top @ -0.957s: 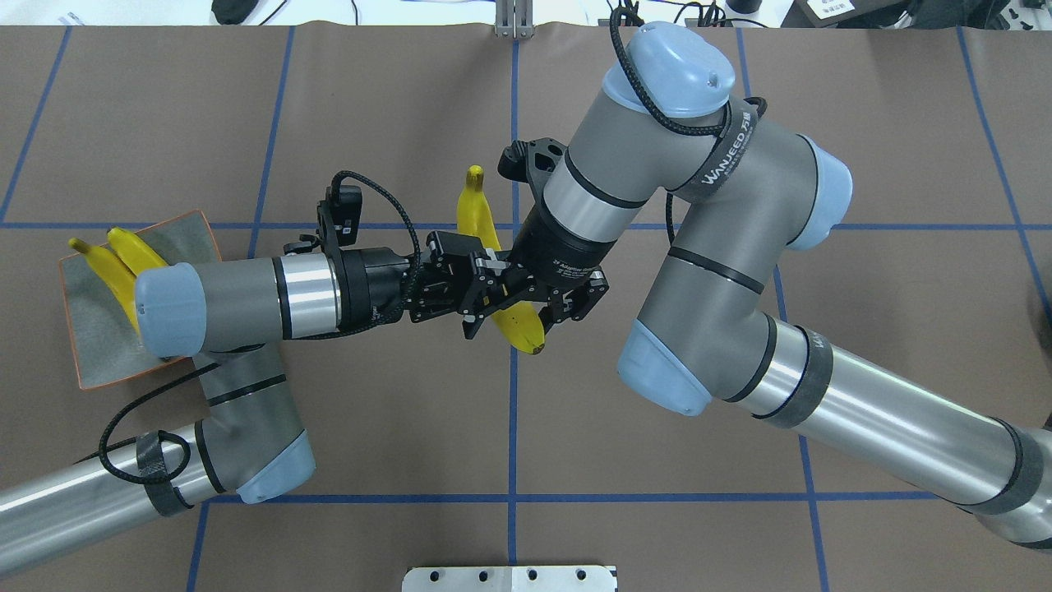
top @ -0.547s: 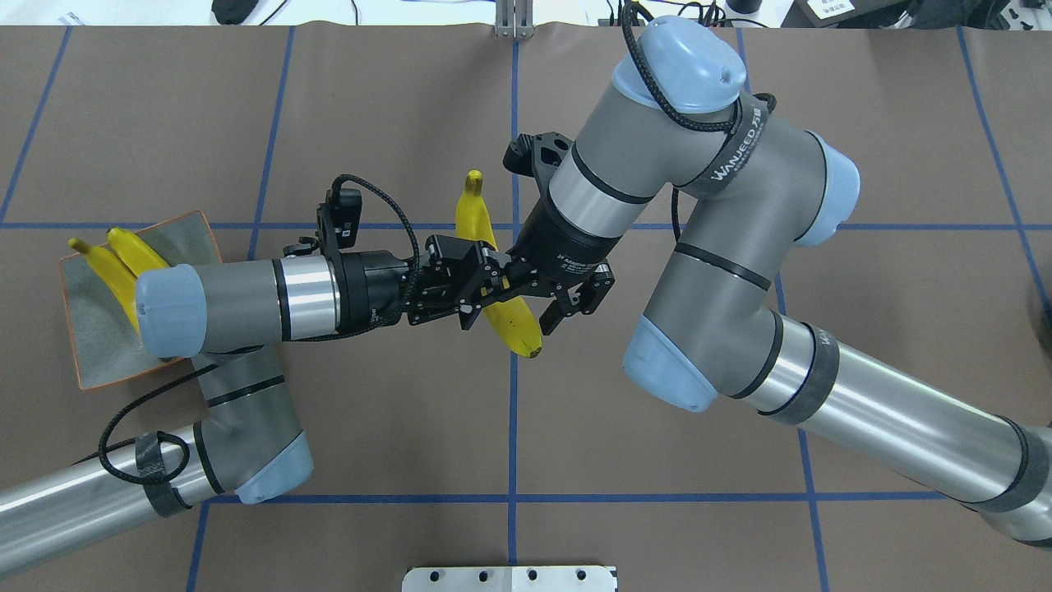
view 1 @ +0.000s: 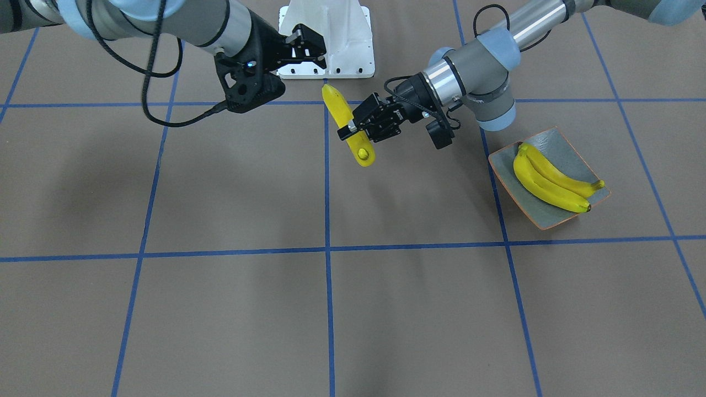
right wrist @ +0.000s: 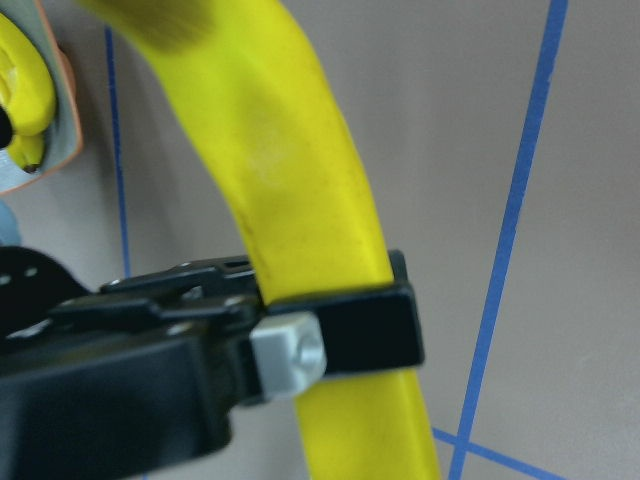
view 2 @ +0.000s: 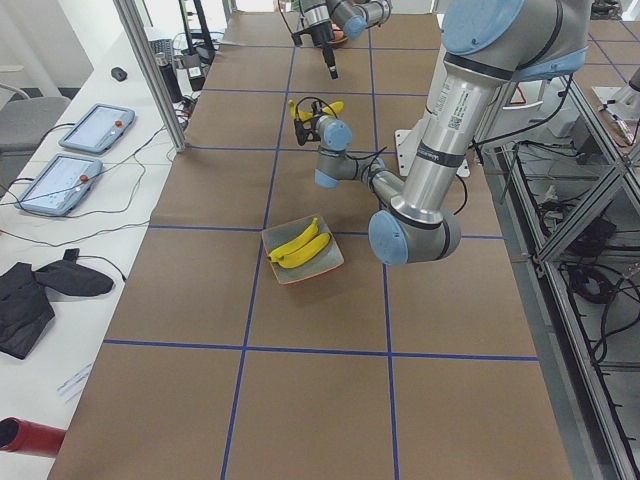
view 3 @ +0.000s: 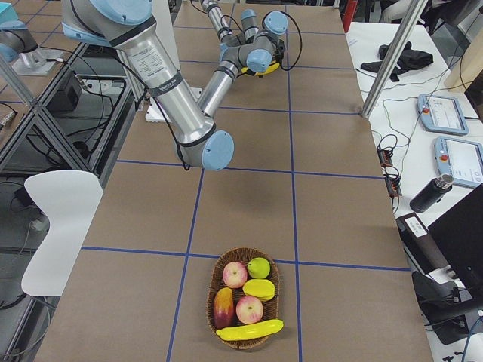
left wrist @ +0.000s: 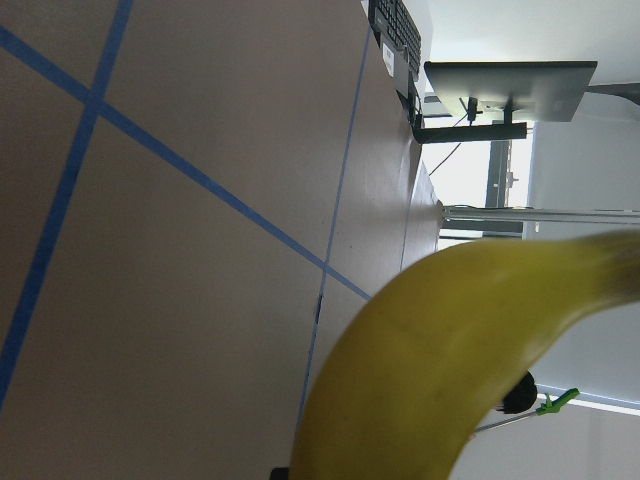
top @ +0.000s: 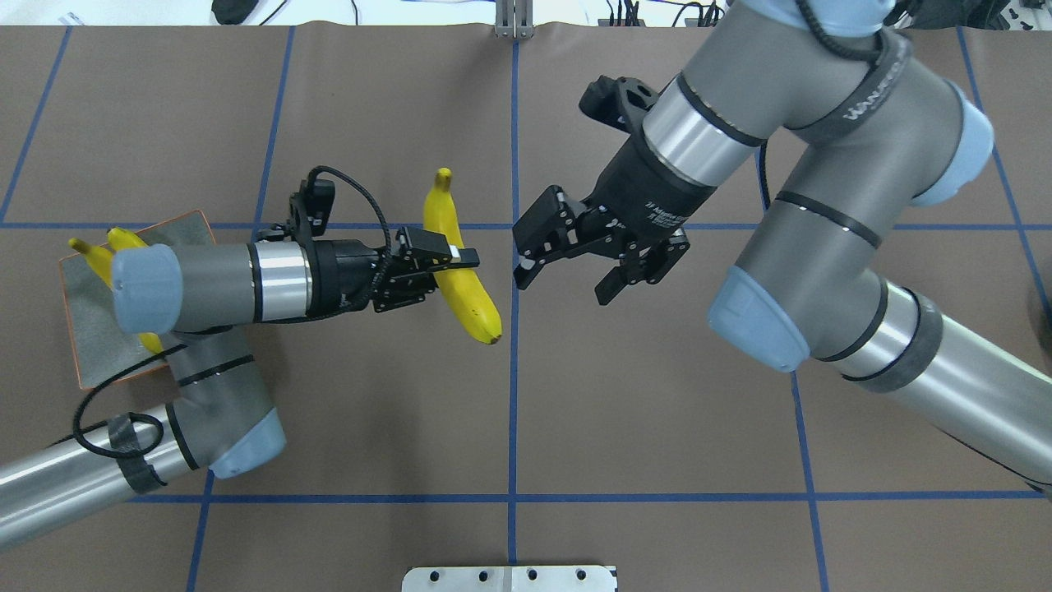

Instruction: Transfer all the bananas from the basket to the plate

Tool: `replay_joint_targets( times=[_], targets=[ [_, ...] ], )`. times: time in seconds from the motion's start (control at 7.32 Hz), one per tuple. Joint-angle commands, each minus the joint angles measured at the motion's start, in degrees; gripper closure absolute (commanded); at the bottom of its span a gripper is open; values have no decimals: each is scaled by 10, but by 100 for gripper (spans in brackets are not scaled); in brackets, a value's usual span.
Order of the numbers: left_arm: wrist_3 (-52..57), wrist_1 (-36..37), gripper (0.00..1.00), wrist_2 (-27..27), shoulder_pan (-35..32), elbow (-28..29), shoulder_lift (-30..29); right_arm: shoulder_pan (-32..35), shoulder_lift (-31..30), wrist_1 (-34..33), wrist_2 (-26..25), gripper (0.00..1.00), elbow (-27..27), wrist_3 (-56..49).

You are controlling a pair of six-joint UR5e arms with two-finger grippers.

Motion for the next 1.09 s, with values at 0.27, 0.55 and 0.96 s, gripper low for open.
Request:
replay_joint_targets(
  times=[0.27, 0.55, 0.96],
  targets=[
    [32, 17, 100, -163, -149, 0, 100, 97, -52, -1, -3, 0, 17, -10],
    [56, 54, 100, -167, -194, 0, 146, 122, -66, -2, -20, 0, 16, -10],
    [96, 106, 100, -161, -219, -1, 206, 120, -75, -2, -45, 0, 11, -10]
  ],
)
